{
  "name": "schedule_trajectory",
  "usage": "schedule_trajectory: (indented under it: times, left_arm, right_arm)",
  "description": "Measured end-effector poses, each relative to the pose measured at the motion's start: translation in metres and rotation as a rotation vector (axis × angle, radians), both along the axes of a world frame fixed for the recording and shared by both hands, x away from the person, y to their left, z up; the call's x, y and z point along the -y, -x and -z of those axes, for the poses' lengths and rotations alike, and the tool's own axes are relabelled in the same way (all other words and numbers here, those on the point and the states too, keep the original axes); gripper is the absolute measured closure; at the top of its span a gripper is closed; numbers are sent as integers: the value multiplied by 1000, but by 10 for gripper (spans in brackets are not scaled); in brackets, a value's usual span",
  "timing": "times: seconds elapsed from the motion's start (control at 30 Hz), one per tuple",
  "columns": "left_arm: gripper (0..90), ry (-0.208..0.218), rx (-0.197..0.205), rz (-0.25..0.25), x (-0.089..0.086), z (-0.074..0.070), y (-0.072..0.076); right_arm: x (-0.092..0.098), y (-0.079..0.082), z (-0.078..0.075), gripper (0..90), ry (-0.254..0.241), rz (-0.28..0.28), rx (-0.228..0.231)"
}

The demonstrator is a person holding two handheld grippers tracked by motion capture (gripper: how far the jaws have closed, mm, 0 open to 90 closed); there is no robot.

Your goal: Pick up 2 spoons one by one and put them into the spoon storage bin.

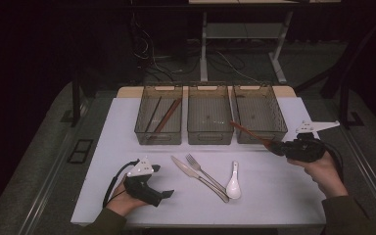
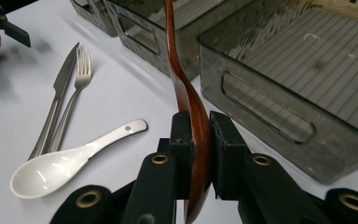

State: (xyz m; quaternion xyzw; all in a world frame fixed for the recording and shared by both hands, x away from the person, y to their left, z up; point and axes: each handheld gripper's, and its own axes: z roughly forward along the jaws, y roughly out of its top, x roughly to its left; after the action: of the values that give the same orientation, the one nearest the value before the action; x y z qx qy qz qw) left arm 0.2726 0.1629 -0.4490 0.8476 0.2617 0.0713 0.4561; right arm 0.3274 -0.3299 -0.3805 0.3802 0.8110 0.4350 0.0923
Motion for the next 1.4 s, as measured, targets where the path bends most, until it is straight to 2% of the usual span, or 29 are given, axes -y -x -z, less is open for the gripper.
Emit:
schedule_trajectory:
  times: [0.23,0.8,0.97,1.1,1.4]
  left_arm:
    - [0,-10,0,6,1,1,0]
    - [0,-2,3,7,1,0,-1]
    - [0,5,3,6,1,0,-1]
    - [0,3,3,9,2,0,-1]
    - [0,5,4,13,4,1,-2]
  right_arm:
    - [-12,-8,-4,798,1,-12,13]
    - [-39,-29,-15,798,13,-37,39]
    - [-48,-36,-18,798,29,-22,46]
    - [-54,-44,-20,798,18,4,35]
    - [-77,-66,-22,798,63,35,34]
